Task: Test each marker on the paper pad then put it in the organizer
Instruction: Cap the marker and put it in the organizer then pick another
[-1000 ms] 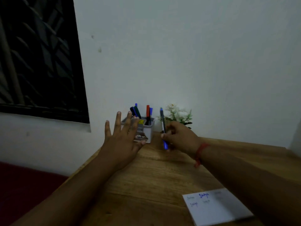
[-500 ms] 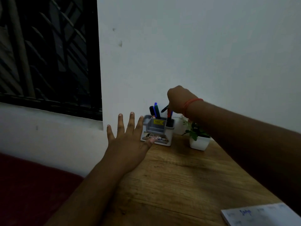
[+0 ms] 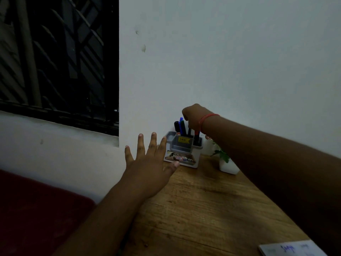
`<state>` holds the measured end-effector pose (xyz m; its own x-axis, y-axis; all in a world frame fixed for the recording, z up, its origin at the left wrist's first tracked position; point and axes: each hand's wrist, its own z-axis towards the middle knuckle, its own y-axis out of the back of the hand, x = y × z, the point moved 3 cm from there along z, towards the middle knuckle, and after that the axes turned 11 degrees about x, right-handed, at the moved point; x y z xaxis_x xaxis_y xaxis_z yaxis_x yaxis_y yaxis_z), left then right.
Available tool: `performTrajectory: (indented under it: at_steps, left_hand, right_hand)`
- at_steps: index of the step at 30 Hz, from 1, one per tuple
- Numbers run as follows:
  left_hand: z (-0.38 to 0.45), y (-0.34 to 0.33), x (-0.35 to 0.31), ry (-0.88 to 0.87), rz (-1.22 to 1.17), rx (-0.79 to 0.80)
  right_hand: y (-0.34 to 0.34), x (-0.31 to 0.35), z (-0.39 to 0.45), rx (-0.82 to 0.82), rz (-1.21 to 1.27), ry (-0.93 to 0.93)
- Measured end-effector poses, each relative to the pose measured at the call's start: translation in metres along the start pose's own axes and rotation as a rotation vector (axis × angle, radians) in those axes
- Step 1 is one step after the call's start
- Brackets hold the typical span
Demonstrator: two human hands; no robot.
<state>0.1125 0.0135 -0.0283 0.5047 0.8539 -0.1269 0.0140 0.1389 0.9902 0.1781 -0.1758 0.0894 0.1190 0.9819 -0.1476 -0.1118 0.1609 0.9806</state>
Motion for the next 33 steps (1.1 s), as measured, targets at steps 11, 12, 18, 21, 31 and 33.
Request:
performTrajectory:
  at_steps: [11, 12, 18, 21, 31, 33]
  left_hand:
    - [0.001, -0.004, 0.000, 0.006, -0.013, 0.054]
    - [0.001, -0.005, 0.000, 0.008, -0.010, 0.055]
    - [0.001, -0.008, 0.002, 0.023, 0.003, 0.061]
    - [0.003, -0.009, 0.005, 0.031, 0.002, 0.073]
    - [-0.001, -0.003, 0.023, 0.001, -0.198, 0.118]
    - [-0.005, 0.003, 0.033, -0.034, -0.343, 0.150]
  right_hand:
    - [-0.001, -0.012, -0.005, -0.056, 0.008, 0.060]
    - [-0.003, -0.012, -0.006, -0.053, -0.010, 0.065]
    - [-0.012, -0.009, -0.015, -0.060, -0.180, 0.052]
    - [-0.010, -0.014, -0.017, -0.130, -0.335, 0.068]
    - [-0.019, -0.017, -0.080, -0.351, -0.247, 0.228]
    - [-0.037, -0.011, -0.104, -0.344, -0.258, 0.310]
